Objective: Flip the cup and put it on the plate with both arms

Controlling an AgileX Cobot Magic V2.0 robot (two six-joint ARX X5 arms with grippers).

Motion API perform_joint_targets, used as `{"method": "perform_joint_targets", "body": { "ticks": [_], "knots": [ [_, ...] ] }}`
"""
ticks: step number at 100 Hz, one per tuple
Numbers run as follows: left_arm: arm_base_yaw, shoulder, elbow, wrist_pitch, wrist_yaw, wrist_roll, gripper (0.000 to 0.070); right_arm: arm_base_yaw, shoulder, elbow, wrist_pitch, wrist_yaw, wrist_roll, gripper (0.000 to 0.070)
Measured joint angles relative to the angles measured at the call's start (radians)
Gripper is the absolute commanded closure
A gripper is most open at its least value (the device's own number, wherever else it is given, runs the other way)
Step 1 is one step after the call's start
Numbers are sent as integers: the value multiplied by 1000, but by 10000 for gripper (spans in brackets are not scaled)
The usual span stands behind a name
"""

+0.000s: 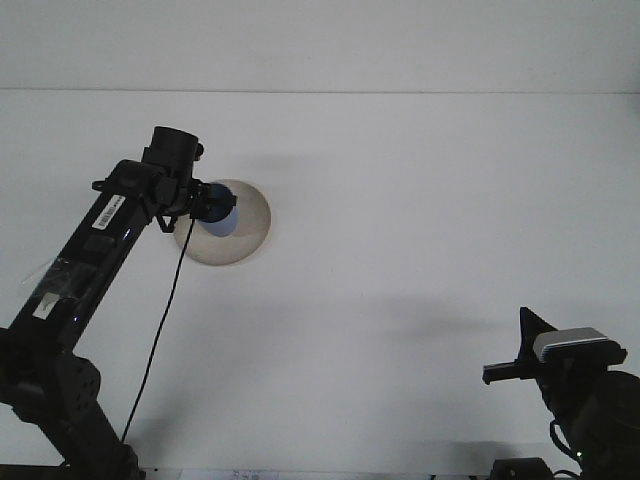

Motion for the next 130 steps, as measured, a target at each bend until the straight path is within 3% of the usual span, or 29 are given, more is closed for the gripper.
{"method": "perform_joint_targets", "body": {
  "ticks": [55, 62, 77, 91, 130],
  "knots": [
    [35, 96, 0, 78, 1, 9, 677, 0, 0, 0, 0, 0, 0, 700],
    [35, 96, 0, 78, 1, 9, 613, 0, 0, 0, 0, 0, 0, 700],
    [35, 97, 0, 75, 1, 9, 349, 0, 0, 0, 0, 0, 0, 700],
    [35, 97, 0, 74, 1, 9, 193, 0, 0, 0, 0, 0, 0, 700],
    [44, -35, 23, 77, 33, -5, 181, 0, 0, 0, 0, 0, 0, 700]
  ]
}}
